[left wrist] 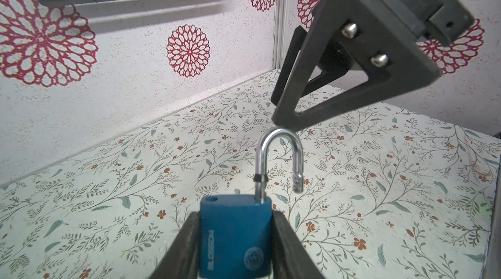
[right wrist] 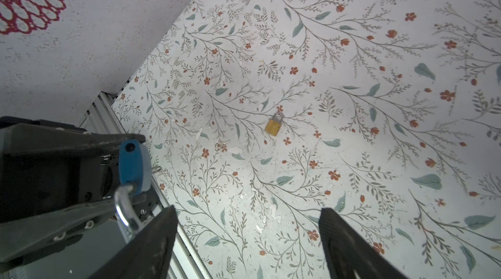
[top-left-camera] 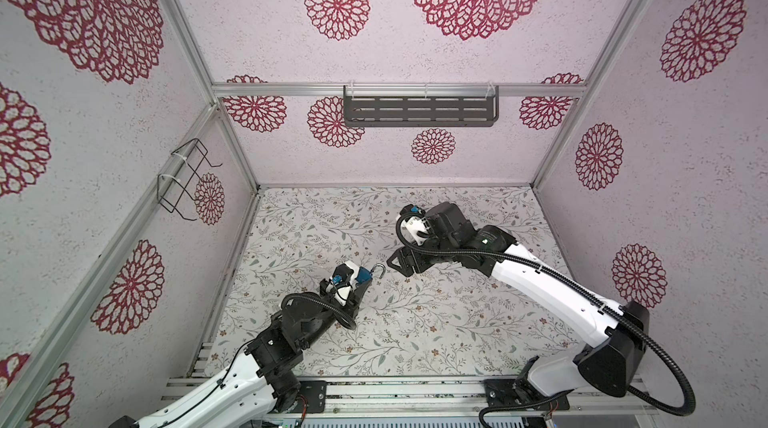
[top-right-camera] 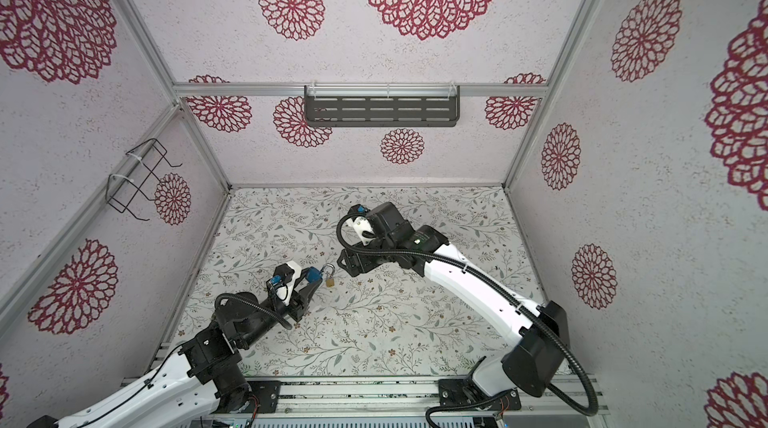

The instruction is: Unlock with the key

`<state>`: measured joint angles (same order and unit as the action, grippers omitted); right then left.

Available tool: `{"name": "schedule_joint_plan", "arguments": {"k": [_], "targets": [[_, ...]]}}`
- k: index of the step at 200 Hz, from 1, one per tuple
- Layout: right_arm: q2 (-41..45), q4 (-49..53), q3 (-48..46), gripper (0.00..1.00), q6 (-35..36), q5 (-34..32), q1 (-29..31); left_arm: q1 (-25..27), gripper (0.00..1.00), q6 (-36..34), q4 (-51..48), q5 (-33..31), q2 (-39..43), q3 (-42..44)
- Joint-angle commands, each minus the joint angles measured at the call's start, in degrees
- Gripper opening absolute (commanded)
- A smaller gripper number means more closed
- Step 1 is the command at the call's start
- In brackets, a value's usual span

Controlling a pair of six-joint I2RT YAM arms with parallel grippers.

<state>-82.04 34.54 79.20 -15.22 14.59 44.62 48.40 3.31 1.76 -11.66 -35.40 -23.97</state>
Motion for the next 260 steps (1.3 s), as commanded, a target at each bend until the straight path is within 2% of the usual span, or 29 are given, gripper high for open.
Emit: {"name": "schedule_joint_plan", "arguments": {"k": [1,41,63,83,101,128,205,231,260], "targets": [[4.26,-5.59,-4.05,0.85,-2.51,0.0,-2.33,0.38,0.0,4.54,2.24,-0.08,-0.55,-3.04],[10.89,-13.51,-15.32,0.87,-4.99,-0.92,-7.21,0.62,0.0,16.05,-2.38,0.96,-3.99,-8.54],[14.66,-18.59,-22.08,0.89,-6.37,-0.76,-10.22,1.26,0.0,22.99,-4.26,-0.6,-6.52,-10.8],[17.62,-23.27,-28.55,0.9,-8.11,-0.71,-12.66,2.48,0.0,30.91,-5.83,-5.13,-10.12,-12.56],[19.94,-28.65,-34.84,0.91,-10.35,1.65,-14.73,2.57,0.0,37.91,-8.48,-7.31,-13.77,-14.36],[22.6,-33.24,-41.9,0.91,-11.16,2.47,-16.57,2.57,0.0,44.1,-7.13,-7.49,-19.76,-15.24],[25.42,-50.02,-59.23,0.94,-11.41,4.68,-17.39,2.62,0.0,48.2,-11.16,-10.72,-44.02,-27.7],[26.8,-56.98,-64.43,0.96,-13.19,3.74,-17.41,1.9,0.0,49.05,-17.54,-13.41,-52.36,-34.44],[26.66,-60.99,-67.49,0.98,-14.24,3.37,-17.33,0.37,0.0,48.97,-21.04,-10.96,-60.84,-40.86]]}}
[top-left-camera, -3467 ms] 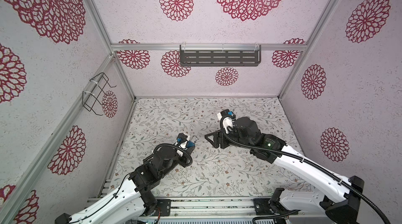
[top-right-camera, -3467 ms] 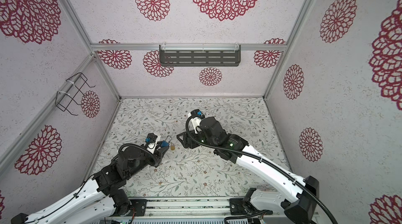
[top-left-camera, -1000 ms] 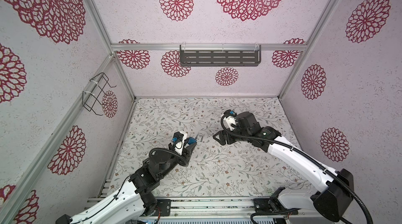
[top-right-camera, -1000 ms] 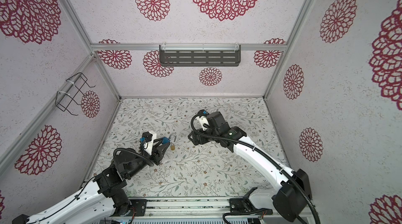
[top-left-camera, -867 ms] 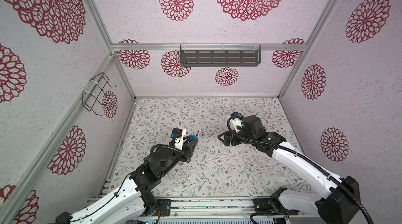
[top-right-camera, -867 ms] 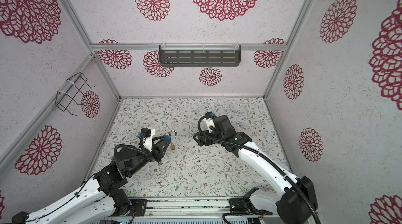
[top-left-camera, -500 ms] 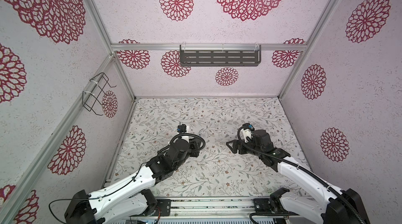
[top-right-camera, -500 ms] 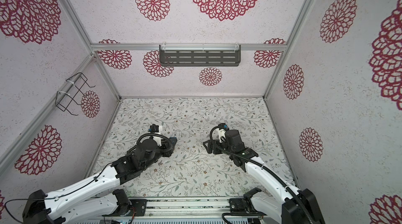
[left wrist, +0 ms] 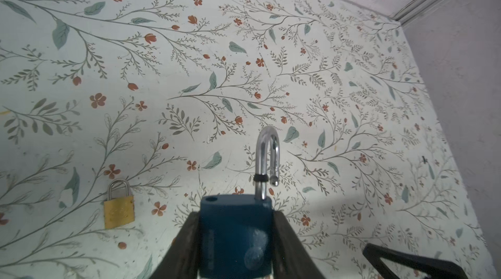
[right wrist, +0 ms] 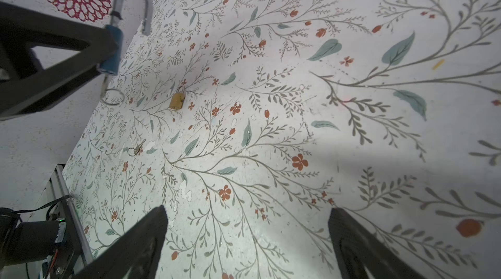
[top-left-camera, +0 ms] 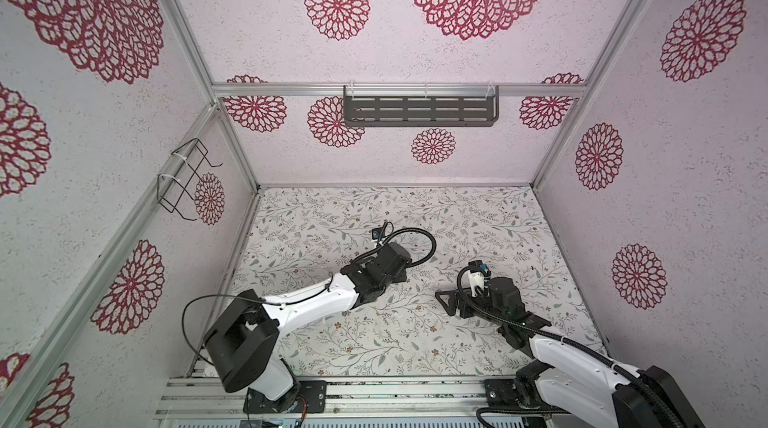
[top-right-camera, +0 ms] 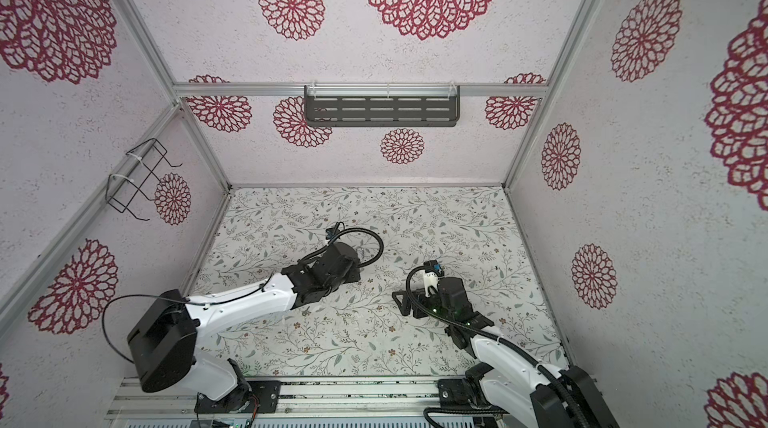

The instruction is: Unlock with the key

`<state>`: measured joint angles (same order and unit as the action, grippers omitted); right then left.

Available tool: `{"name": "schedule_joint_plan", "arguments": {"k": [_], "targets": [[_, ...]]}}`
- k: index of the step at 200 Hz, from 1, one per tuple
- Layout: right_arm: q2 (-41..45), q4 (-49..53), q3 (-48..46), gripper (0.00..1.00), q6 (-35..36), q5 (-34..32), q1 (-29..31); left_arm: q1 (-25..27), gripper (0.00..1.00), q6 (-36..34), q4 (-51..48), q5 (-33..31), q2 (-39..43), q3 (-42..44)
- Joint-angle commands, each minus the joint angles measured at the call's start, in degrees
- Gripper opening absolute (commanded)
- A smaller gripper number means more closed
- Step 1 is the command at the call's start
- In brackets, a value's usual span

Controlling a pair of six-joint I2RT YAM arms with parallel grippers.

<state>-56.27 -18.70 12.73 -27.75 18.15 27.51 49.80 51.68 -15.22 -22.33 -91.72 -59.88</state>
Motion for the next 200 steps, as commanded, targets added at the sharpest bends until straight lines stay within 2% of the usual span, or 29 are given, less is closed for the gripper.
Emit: {"name": "schedule_joint_plan", "arguments": {"k": [1,38,68,153,200], "targets": [[0.9,-7.75,-1.03,0.98,-1.7,-0.21,-0.24,-1.07,0.0,0.56,-4.22,-0.19,-4.83,-5.28],[1.91,-12.43,-4.27,0.99,-2.04,-1.51,-0.22,-2.28,0.0,-2.43,-7.35,1.03,-13.95,-13.09],[2.74,-11.65,-4.61,0.99,-1.61,-4.25,-0.19,-3.81,0.0,-3.93,-9.56,2.08,-18.88,-17.04],[2.67,-12.94,-4.91,0.99,-1.26,-5.32,-0.2,-6.91,0.0,-6.23,-8.58,1.61,-25.72,-19.68],[1.29,-13.9,-4.66,0.99,-1.39,-5.33,-0.21,-7.22,0.0,-4.92,-9.39,1.36,-28.16,-21.54]]}}
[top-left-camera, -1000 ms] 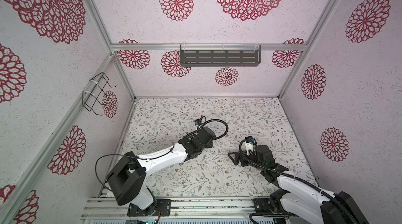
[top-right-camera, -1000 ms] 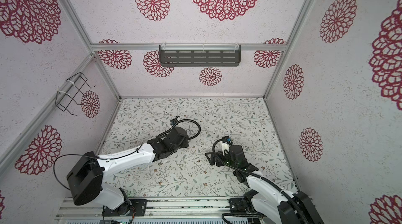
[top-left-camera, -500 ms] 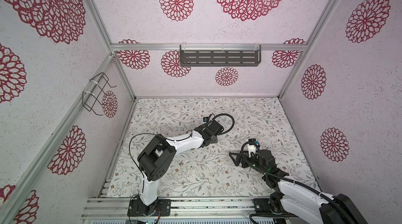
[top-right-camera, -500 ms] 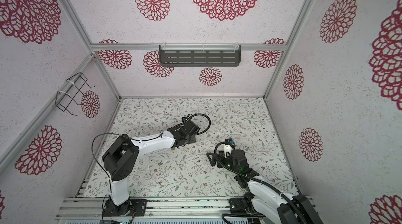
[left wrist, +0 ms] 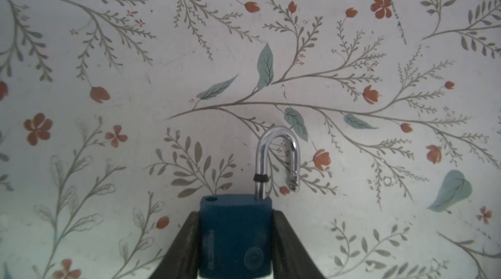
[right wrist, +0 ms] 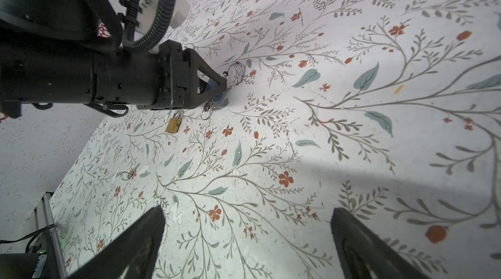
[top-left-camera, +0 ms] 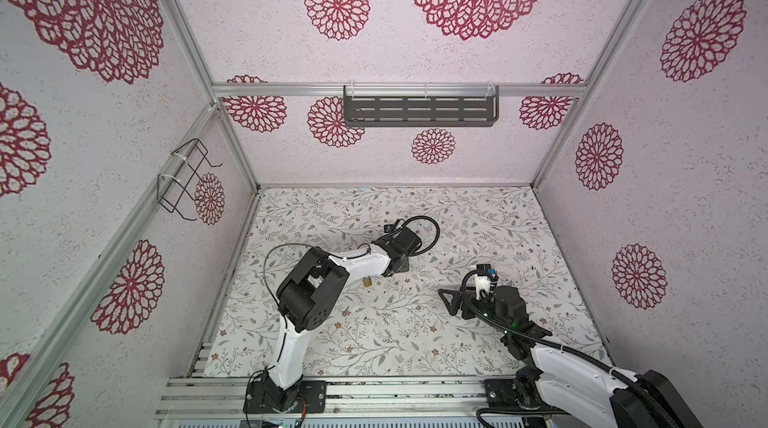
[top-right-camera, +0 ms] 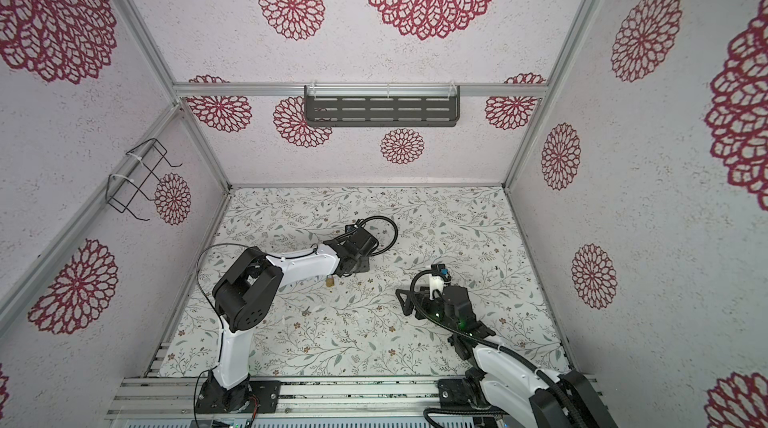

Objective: Unlock with the key
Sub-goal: 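Lower the blue padlock onto the table with the left gripper and open it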

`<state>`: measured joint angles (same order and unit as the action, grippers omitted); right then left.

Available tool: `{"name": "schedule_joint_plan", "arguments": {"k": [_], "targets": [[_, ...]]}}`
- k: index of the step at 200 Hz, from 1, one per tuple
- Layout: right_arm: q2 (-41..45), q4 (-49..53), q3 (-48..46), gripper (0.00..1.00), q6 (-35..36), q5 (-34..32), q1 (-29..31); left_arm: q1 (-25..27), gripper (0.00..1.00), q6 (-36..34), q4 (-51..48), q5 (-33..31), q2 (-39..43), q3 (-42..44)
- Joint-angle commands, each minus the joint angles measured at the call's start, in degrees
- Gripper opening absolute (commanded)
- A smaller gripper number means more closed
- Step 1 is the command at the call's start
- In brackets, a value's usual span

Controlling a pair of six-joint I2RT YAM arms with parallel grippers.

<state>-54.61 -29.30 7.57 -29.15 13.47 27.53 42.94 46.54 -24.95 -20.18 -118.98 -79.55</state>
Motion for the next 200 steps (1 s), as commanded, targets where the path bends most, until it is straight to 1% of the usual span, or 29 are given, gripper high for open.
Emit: {"name": "schedule_joint_plan", "arguments": {"k": [1,34,71,93,122,155,167,178,200], "targets": [[-0.39,-3.35,0.55,0.99,0.03,-0.69,-0.26,-0.38,0.0,0.21,0.34,-0.76,-0.9,-1.9],[-1.29,-4.44,0.68,0.99,-0.13,-0.47,-0.25,-0.46,0.0,-0.83,-1.71,-1.11,-2.74,-4.41],[-1.27,-4.79,0.6,0.99,-0.21,-1.02,-0.28,-0.49,0.0,-0.94,-1.78,-0.57,-3.01,-4.37],[-1.11,-4.32,1.02,0.99,-0.33,-2.76,-0.25,-0.41,0.21,-1.54,-2.47,0.68,-2.99,-5.12],[-1.53,-5.56,0.86,0.99,-0.49,-2.17,-0.17,-0.4,0.38,-0.95,-2.77,0.32,-2.39,-5.46],[-2.01,-5.81,1.3,0.99,-0.08,-1.62,-0.24,-0.42,0.48,-0.49,-5.52,-0.76,-0.8,-6.17],[-2.06,-6.54,1.08,0.99,0.29,-0.41,-0.25,-0.4,0.51,-0.85,-5.67,-0.56,0.33,-5.86],[-2.06,-7.29,0.95,0.99,0.58,0.64,-0.28,-0.4,0.56,-0.68,-5.55,-0.62,1.75,-4.86],[-1.26,-6.6,1.12,0.99,1.43,0.5,-0.26,-0.49,0.64,-0.14,-4.3,-0.24,5.29,-2.12]]}}
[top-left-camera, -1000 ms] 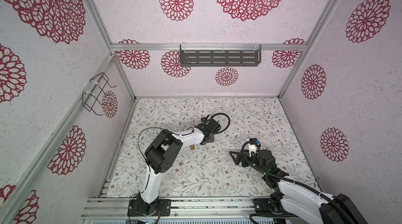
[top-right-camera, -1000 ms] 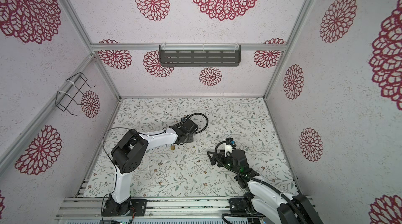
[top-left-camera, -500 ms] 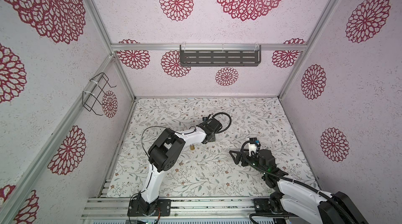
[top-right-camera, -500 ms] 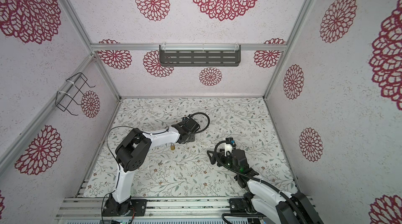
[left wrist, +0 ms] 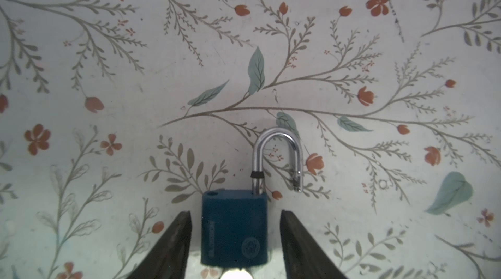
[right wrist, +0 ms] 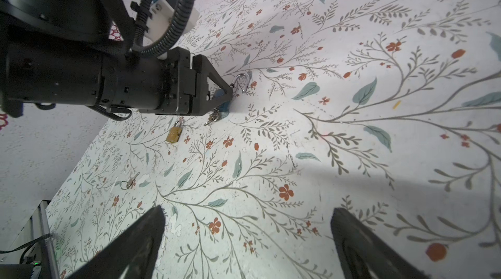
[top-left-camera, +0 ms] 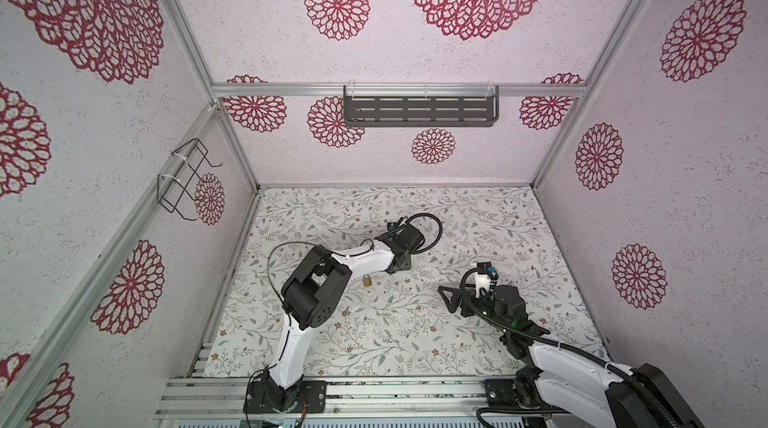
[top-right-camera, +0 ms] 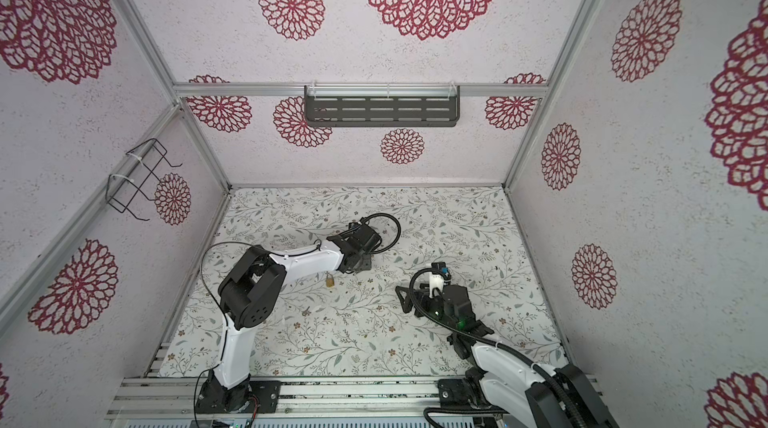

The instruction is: Unlock with the key

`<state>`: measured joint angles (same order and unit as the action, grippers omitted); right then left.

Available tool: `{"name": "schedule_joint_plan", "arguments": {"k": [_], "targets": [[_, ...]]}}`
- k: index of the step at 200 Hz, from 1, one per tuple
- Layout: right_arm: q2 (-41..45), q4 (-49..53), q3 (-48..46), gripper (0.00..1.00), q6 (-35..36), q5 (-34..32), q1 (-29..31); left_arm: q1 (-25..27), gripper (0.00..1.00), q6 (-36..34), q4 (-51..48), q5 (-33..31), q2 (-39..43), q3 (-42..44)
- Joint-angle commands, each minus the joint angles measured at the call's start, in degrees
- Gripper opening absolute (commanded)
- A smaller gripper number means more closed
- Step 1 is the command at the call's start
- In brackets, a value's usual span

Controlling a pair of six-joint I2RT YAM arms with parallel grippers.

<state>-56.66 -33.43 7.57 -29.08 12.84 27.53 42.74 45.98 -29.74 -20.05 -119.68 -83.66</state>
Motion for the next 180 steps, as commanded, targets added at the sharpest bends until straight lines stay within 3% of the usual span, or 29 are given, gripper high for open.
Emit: {"name": "schedule_joint_plan", "arguments": {"k": [1,76,142,180], "targets": [[0.87,-2.4,1.13,0.99,1.38,1.13,-0.27,-0.29,0.65,0.43,0.57,-0.35,6.23,2.13],[10.08,2.58,-0.56,0.99,3.97,-2.56,-0.27,-0.29,1.0,2.26,6.42,0.37,26.69,16.46],[6.28,7.22,5.76,0.99,-0.68,0.46,0.79,-1.14,0.97,3.32,8.8,-1.22,47.9,30.6],[-1.09,13.69,13.09,0.99,-1.27,-3.82,8.41,-1.85,0.97,4.2,10.93,-0.3,60.9,39.77]]}}
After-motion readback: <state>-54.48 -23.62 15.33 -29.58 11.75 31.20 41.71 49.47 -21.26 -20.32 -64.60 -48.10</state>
